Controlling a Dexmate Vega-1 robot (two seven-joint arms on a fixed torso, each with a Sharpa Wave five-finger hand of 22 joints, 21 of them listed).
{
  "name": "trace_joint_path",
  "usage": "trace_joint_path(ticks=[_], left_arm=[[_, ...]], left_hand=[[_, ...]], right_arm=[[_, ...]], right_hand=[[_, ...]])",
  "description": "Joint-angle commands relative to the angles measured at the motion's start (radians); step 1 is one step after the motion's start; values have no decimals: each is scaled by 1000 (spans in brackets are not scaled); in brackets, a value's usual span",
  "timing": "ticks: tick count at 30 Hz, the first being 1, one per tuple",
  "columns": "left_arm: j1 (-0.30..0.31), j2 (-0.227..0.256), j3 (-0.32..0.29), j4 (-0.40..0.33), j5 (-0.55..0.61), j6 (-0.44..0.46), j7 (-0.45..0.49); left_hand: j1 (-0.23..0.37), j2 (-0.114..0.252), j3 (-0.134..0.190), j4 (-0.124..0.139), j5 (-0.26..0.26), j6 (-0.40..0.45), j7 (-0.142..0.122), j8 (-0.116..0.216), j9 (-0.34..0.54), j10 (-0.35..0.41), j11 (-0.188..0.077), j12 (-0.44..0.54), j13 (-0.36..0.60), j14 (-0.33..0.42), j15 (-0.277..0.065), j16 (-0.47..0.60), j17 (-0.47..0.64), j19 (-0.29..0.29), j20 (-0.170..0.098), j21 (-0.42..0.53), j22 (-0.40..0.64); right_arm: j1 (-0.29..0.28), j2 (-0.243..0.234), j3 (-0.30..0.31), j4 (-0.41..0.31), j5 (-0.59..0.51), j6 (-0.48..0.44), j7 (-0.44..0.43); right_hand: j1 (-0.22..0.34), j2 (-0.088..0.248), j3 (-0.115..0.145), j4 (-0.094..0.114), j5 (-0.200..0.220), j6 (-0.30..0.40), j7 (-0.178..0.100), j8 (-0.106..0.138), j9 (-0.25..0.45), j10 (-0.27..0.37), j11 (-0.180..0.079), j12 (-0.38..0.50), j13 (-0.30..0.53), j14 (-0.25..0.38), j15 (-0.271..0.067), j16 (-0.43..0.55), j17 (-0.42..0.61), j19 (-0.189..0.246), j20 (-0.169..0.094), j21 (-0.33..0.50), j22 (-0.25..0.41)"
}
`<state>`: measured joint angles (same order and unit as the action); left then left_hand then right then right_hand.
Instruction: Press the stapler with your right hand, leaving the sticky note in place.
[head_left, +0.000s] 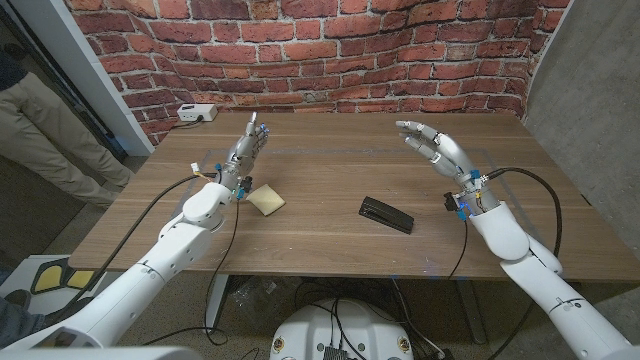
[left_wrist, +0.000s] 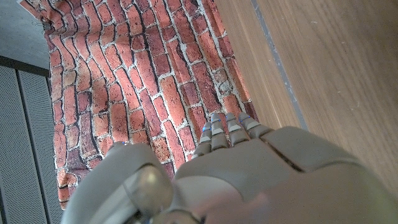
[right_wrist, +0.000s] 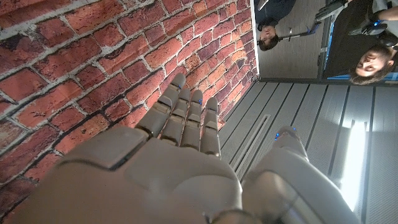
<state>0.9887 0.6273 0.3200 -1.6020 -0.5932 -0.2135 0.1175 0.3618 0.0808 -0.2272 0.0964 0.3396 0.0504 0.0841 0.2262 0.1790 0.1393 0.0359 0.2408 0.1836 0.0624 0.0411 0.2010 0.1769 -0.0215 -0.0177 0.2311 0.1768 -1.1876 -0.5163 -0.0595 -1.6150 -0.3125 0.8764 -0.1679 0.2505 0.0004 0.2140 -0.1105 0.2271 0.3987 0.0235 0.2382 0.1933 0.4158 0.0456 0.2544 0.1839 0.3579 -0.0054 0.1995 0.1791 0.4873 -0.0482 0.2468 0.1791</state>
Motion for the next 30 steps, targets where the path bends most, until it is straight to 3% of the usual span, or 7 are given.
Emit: trace_joint_path(ticks=[1, 5, 18, 30], left_arm=[[-4, -5, 3, 6, 2, 1, 3], [-3, -4, 3, 5, 2, 3, 4], [-3, 5, 1, 7, -14, 0, -27], [1, 16, 2, -7, -10, 6, -32]], left_hand=[[2, -2, -2, -6, -4, 5, 5, -5, 4, 9, 0, -1, 4, 9, -2, 2, 4, 3, -1, -3, 2], [3, -1, -2, -6, -5, 7, 6, -5, 4, 11, 1, -2, 4, 10, -1, 2, 4, 3, -1, -4, 2], [8, 2, -4, -7, -8, 7, 3, -9, 4, 11, 2, -6, 5, 11, 4, -2, 4, -2, 4, -9, 3], [9, 3, -5, -7, -11, 7, 0, -12, 5, 14, -1, -8, 5, 13, 1, -3, 4, -2, 10, -11, 3]], right_arm=[[-7, -42, 30, -41, -252, 20, -138], [-5, -67, 31, -59, -328, 16, -187], [-4, -167, -4, -108, -583, -51, -411], [15, -297, -84, -146, -631, -117, -464]], right_hand=[[25, 4, 8, -13, 6, 17, -4, 5, 4, 14, -15, 2, 5, 14, -1, -2, 3, 1, -20, -6, 4], [35, 9, 13, -17, 9, 32, -26, 8, 3, 24, -27, 3, 4, 22, -6, -1, 3, 6, -19, -7, 4], [49, 17, 20, -23, 10, 62, -50, 13, 2, 38, -40, 3, 4, 18, -13, -8, 4, 6, -22, -12, 5], [54, 21, 23, -24, 10, 68, -61, 12, 2, 42, -47, 2, 4, 14, -18, -10, 4, 4, -22, -15, 5]])
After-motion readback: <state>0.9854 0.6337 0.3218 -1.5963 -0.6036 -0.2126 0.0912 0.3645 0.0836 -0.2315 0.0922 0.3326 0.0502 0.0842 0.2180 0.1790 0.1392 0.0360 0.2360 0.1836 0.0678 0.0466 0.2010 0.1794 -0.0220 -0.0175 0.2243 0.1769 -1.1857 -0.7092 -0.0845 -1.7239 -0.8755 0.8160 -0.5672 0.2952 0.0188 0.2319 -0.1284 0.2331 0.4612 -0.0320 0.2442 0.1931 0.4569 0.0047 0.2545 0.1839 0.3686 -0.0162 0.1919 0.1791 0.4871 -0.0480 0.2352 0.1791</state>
